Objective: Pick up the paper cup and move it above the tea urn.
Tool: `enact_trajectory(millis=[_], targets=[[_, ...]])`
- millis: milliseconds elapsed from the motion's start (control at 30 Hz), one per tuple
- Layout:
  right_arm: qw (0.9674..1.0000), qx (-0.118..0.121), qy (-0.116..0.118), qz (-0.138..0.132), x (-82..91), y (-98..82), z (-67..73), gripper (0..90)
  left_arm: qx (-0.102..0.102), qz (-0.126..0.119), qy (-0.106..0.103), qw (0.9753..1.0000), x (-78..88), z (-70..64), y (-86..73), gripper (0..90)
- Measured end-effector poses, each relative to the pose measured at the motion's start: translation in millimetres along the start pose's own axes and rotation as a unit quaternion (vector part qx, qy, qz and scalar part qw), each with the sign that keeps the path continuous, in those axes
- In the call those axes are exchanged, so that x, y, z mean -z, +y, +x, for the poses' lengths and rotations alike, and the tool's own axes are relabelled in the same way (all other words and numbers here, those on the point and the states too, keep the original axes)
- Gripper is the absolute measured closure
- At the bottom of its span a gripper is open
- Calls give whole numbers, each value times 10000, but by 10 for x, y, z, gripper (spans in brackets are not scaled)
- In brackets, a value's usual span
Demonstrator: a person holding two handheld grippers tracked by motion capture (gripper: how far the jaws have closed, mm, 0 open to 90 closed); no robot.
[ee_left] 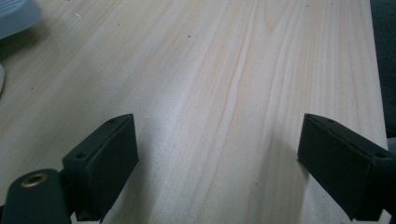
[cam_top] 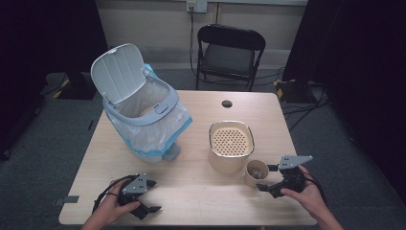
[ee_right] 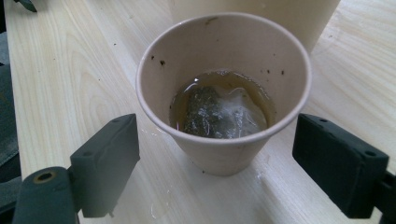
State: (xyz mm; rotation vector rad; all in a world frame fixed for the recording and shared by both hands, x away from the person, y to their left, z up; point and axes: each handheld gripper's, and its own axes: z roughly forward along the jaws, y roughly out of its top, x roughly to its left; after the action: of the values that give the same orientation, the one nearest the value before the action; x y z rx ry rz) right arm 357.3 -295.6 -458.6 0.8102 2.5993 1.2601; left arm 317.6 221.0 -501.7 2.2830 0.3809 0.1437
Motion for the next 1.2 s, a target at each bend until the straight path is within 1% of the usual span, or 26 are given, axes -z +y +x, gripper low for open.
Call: enact_trajectory(millis=[33,200,233,300,367,467,500,567,667,700,867,933,1033,1200], targets=[[10000,2,-37,7,-13,-5,0,144,-1,0,0,10000,0,0,0,115],[10000,-32,-2,-14,-76,-25,-6,144,2,-2,0,10000,0,0,0,115],[10000,5,-50,9,-113,-26,-8,145,1,-2,0,10000,0,0,0,115],[10000,-8,-25,16,-138,-25,-8,146,1,0,0,10000,0,0,0,115],[10000,14,-37,16,-164,-21,-12,146,2,-3,1,10000,0,0,0,115],[10000,-19,-46,-18,-191,-14,-24,154,1,-1,0,10000,0,0,0,115],[10000,-25,-64,-40,-199,-8,-28,155,-1,-1,0,10000,0,0,0,115],[10000,-24,-18,-67,-214,1,-33,166,0,-1,1,10000,0,0,0,115],[10000,-25,-37,-74,-226,18,-34,178,1,-1,1,10000,0,0,0,115],[9999,-28,-21,-138,-242,36,-40,191,-1,-1,0,10000,0,0,0,115],[9999,11,-1,-102,-271,62,-46,195,2,-2,1,10000,0,0,0,115],[9999,16,7,-111,-276,64,-45,195,1,-2,0,10000,0,0,0,115],[9998,-1,78,-161,-294,60,-47,209,1,-2,0,10000,0,0,0,115],[9998,9,74,-201,-303,70,-39,210,-3,2,1,10000,0,0,0,115]])
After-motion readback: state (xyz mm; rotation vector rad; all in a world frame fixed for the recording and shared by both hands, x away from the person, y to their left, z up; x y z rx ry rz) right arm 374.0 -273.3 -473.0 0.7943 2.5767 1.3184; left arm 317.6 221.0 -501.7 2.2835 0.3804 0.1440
